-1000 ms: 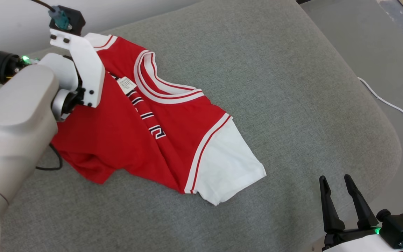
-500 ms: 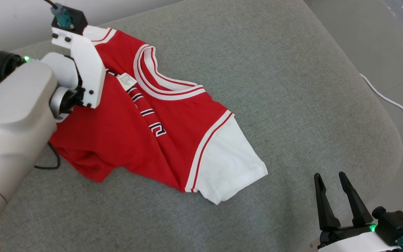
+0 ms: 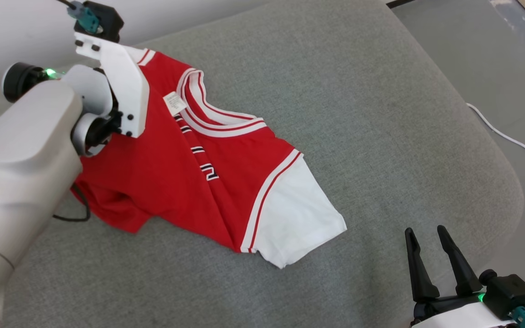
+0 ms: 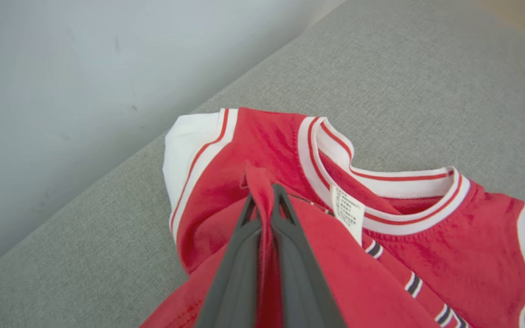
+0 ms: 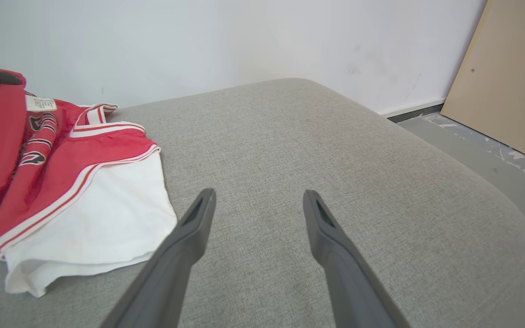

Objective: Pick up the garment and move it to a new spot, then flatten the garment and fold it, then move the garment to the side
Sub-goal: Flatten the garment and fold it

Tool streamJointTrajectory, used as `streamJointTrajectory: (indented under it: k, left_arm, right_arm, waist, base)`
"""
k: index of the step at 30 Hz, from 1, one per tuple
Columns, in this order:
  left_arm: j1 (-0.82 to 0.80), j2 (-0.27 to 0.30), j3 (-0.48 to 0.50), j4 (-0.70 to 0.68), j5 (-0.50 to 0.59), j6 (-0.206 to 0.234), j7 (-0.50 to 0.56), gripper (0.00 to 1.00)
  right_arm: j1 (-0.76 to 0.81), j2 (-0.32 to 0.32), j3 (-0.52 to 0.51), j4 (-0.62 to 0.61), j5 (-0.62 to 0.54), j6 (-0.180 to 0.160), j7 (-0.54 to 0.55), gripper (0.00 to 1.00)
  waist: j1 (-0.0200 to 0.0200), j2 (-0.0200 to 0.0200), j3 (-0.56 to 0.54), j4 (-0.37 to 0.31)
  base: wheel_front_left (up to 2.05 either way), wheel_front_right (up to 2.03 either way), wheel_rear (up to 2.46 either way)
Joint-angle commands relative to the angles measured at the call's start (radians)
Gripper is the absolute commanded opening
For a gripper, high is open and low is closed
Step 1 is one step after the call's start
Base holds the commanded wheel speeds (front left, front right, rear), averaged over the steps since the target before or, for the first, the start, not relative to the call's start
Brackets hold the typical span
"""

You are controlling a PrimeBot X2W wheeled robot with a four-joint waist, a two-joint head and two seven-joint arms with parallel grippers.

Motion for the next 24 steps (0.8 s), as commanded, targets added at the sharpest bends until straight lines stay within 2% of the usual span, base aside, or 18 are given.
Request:
streamJointTrajectory:
  k: [1, 7, 10, 15, 20, 24]
  left_arm:
    - [0.020, 0.010, 0.008, -0.011, -0.014, -0.002, -0.015, 0.00]
    - [0.096, 0.069, 0.049, -0.126, -0.045, 0.005, -0.116, 0.00]
    - [0.161, 0.108, 0.068, -0.225, -0.069, 0.027, -0.162, 0.00]
    - [0.308, 0.183, 0.108, -0.427, -0.105, 0.104, -0.246, 0.00]
    - [0.480, 0.254, 0.129, -0.624, -0.139, 0.199, -0.326, 0.00]
    - [0.607, 0.269, 0.145, -0.731, -0.170, 0.258, -0.404, 0.00]
  right_arm:
    - [-0.009, 0.000, 0.002, 0.005, -0.003, -0.002, 0.001, 1.00]
    - [0.010, -0.017, 0.013, 0.014, -0.019, -0.002, 0.001, 1.00]
    - [0.024, -0.027, 0.011, 0.008, -0.023, -0.002, 0.001, 1.00]
    - [0.049, -0.041, 0.000, 0.000, -0.034, -0.002, 0.001, 1.00]
    - [0.074, -0.060, -0.014, -0.008, -0.041, -0.002, 0.001, 1.00]
    - [0.094, -0.069, -0.024, -0.013, -0.046, -0.002, 0.001, 1.00]
  waist:
    - [-0.0001, 0.0000, -0.014, 0.003]
    - [-0.0001, 0.0000, -0.069, 0.020]
    - [-0.0001, 0.0000, -0.093, 0.048]
    - [-0.0001, 0.0000, -0.125, 0.092]
    - [-0.0001, 0.0000, -0.149, 0.136]
    - [-0.0001, 0.0000, -0.164, 0.169]
  base:
    - [0.00, 0.00, 0.00]
    - [0.00, 0.00, 0.00]
    - [0.00, 0.00, 0.00]
    - [0.00, 0.00, 0.00]
    - [0.00, 0.00, 0.00]
    - [0.00, 0.00, 0.00]
